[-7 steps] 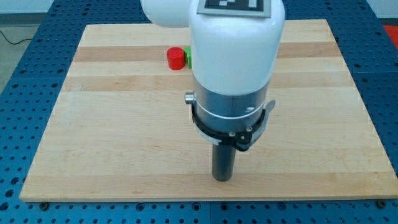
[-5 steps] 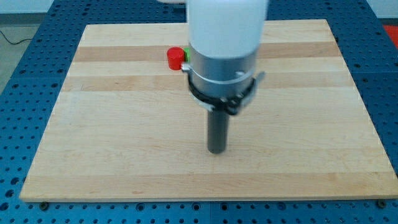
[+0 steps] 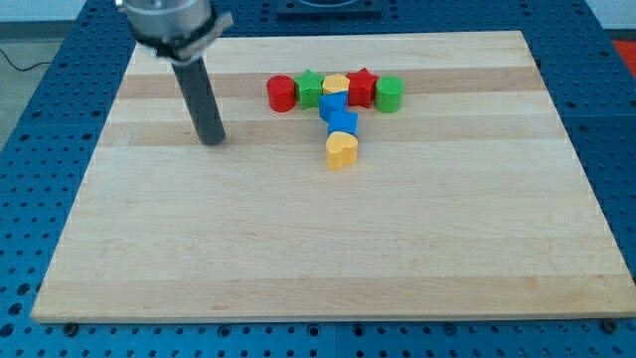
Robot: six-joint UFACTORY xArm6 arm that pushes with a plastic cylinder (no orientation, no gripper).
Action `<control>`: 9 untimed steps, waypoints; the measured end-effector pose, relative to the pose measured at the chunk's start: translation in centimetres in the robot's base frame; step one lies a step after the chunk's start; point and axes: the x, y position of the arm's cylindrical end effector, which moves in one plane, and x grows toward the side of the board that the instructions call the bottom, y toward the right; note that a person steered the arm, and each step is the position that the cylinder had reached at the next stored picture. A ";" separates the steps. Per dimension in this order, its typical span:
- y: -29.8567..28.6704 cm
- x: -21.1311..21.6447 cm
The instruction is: Push red circle into yellow hexagon
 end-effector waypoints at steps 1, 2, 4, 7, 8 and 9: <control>1.4 -3.0; 5.5 -4.5; 19.7 -4.6; 13.3 -5.7; 11.9 -8.1; 16.2 -9.7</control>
